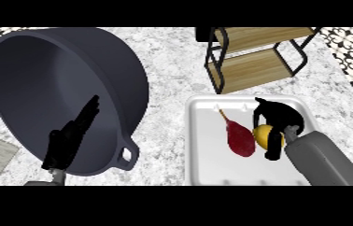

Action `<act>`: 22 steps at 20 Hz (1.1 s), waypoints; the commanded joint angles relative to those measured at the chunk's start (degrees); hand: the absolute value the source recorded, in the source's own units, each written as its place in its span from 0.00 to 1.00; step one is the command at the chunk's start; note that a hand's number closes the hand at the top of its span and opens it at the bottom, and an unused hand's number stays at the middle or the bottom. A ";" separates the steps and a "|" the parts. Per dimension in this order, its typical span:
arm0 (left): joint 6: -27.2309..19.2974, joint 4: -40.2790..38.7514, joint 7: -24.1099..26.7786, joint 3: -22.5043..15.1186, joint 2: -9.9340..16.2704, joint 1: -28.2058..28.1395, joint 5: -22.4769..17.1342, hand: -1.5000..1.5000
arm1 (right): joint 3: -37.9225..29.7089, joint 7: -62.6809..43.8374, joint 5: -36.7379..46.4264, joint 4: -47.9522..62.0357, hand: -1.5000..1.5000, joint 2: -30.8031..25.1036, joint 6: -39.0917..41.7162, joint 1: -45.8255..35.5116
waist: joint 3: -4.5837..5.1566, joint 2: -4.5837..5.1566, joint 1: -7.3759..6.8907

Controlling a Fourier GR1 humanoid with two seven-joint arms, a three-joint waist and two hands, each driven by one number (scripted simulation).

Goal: Pick the lemon from the tray and place it in the tiered shelf

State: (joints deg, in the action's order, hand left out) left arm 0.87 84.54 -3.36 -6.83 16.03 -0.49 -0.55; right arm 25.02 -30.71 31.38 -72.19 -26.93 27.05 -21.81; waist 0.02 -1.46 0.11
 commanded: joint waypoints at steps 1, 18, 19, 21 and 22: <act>0.31 -0.74 -2.02 -1.06 -2.30 -0.42 0.41 0.50 | -1.43 2.07 2.69 1.33 1.00 1.60 -0.93 -1.55 | -0.02 1.48 -0.35; 0.58 -1.25 -0.91 1.88 -1.97 -1.83 1.00 0.50 | -26.64 23.36 -1.37 -14.05 1.00 -21.18 -13.25 11.64 | -0.06 1.21 1.83; 0.18 -2.09 -2.53 1.83 -2.73 -0.50 0.85 0.50 | -28.32 21.41 -1.97 -15.45 1.00 -21.88 -12.24 9.18 | -0.02 1.23 1.79; 2.36 -2.08 0.51 3.01 -0.13 -3.14 0.64 0.50 | -31.90 21.05 -2.56 -18.83 1.00 -22.31 -14.57 11.09 | 0.01 1.12 1.75; -0.45 -2.23 -2.38 1.10 -3.34 -1.26 1.97 0.50 | -36.06 23.70 -6.44 -17.84 1.00 -25.21 -12.01 9.77 | -0.01 1.12 2.39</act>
State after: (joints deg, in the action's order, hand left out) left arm 1.67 86.15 -3.47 -4.56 14.85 -2.53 0.45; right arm -2.75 -10.59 29.14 -87.83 -47.51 15.11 -12.40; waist -0.68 -0.90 1.81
